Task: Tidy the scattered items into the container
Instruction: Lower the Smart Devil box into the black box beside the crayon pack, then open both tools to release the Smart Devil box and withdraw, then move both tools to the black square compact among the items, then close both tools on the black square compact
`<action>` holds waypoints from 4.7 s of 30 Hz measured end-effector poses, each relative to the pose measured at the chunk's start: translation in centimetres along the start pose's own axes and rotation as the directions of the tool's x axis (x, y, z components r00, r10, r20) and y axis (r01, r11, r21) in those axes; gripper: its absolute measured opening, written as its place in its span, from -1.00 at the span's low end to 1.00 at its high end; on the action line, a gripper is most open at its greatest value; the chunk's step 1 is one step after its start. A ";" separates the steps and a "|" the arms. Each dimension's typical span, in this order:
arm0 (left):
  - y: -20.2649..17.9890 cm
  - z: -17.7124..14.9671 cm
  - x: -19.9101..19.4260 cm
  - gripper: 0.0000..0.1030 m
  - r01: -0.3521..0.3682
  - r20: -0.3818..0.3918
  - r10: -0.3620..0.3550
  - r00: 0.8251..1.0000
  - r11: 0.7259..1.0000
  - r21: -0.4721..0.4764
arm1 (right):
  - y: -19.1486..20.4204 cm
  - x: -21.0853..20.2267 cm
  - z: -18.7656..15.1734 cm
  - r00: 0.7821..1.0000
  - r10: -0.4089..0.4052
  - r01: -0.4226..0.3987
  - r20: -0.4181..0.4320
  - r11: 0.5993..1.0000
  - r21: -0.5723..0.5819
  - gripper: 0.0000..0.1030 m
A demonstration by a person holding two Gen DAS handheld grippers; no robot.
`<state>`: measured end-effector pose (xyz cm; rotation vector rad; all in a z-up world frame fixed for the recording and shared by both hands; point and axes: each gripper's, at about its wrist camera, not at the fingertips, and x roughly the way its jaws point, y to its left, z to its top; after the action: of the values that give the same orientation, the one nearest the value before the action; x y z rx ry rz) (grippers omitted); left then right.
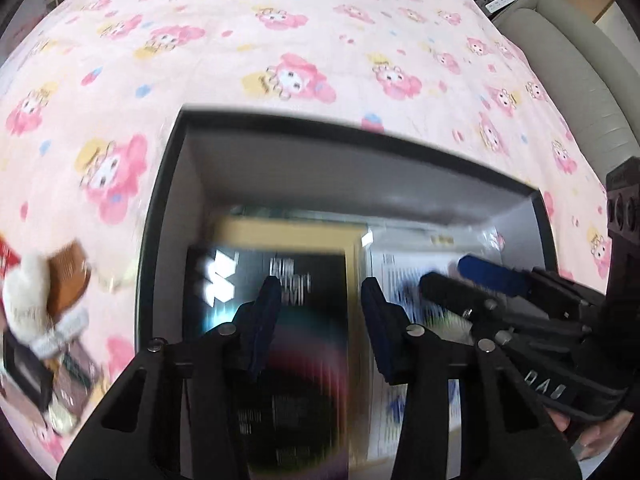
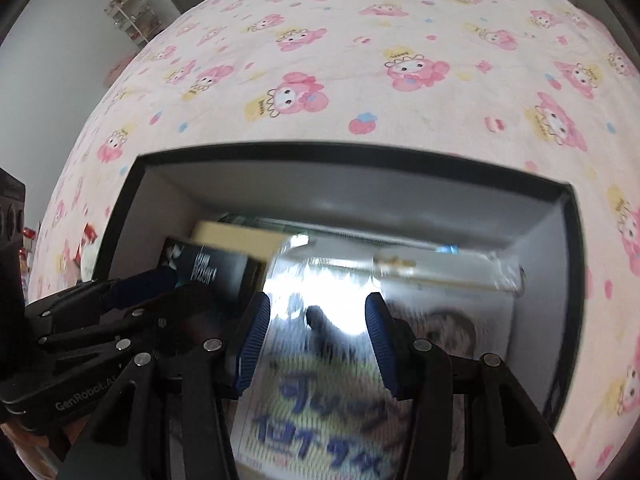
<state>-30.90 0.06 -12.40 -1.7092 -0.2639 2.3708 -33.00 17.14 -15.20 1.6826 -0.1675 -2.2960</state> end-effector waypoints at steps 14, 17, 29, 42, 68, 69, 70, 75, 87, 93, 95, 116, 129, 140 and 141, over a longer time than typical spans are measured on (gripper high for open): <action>-0.6 2.0 4.6 -0.20 -0.076 -0.111 0.078 0.991 0.997 0.018 | -0.9 1.8 -0.3 0.994 0.068 -0.069 -0.091 0.998 -0.009 -0.11; -0.8 1.8 3.7 -0.20 0.019 -0.077 -0.019 0.997 1.000 0.010 | -1.0 0.9 -0.7 0.994 0.074 -0.075 -0.080 0.997 0.000 -0.12; -4.1 0.3 6.7 -0.19 0.104 -0.146 -0.106 0.984 0.994 -0.021 | -3.3 -1.7 -3.1 0.999 -0.040 0.041 -0.013 0.996 0.082 -0.12; -4.6 -3.0 0.7 0.27 0.113 -0.009 -0.113 0.994 0.993 0.043 | -3.2 -4.3 -6.5 1.000 0.017 -0.021 0.022 0.986 0.166 -0.09; -6.0 -16.8 -17.4 0.38 0.081 0.311 -0.140 0.940 0.978 0.195 | 4.7 -20.2 -19.5 0.895 -0.182 0.104 0.408 0.973 0.206 0.02; -5.7 -17.1 -17.6 0.38 0.082 0.312 -0.140 0.940 0.978 0.192 | 5.1 -20.2 -19.7 0.894 -0.180 0.104 0.410 0.974 0.200 0.02; -5.5 -17.4 -17.7 0.38 0.082 0.313 -0.139 0.940 0.979 0.189 | 5.5 -20.2 -19.9 0.895 -0.176 0.106 0.409 0.976 0.190 0.02; -3.4 -18.6 -18.6 0.38 0.079 0.324 -0.125 0.938 0.985 0.152 | 7.5 -19.8 -20.3 0.901 -0.157 0.105 0.404 0.983 0.147 0.02; 6.3 -20.9 -19.8 0.38 0.037 0.332 -0.031 0.943 0.999 -0.012 | 15.9 -15.5 -19.3 0.944 -0.050 0.060 0.326 0.998 -0.021 0.02; 12.8 -22.0 -20.1 0.38 0.013 0.327 0.028 0.945 0.993 -0.121 | 21.4 -11.6 -18.2 0.968 0.018 0.012 0.250 0.993 -0.121 0.02; 14.9 -22.1 -20.1 0.38 0.010 0.326 0.042 0.944 0.988 -0.157 | 23.2 -10.3 -17.7 0.974 0.045 -0.012 0.221 0.989 -0.150 0.02; 31.2 -16.1 -8.4 -0.15 0.135 0.223 0.010 0.975 0.769 -0.625 | 31.5 7.2 -8.1 0.996 0.077 -0.063 0.037 0.953 -0.296 -0.14; 29.3 -16.0 -8.5 -0.57 0.120 0.222 0.014 0.975 0.804 -0.583 | 32.4 8.6 -8.8 0.982 0.188 -0.189 -0.032 0.929 -0.319 -0.59; 18.9 -17.9 -13.5 -0.57 0.186 0.264 -0.092 0.960 0.915 -0.357 | 26.0 -4.2 -13.6 0.962 0.247 -0.208 0.119 0.941 -0.266 -0.59; 17.5 -17.4 -13.6 -0.57 0.193 0.263 -0.106 0.959 0.925 -0.329 | 25.1 -5.2 -13.7 0.961 0.241 -0.201 0.136 0.945 -0.257 -0.59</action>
<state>-11.32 -20.07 -10.06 -1.4577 -0.8764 2.5260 -14.48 -4.12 -8.16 1.2851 -0.1014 -2.1854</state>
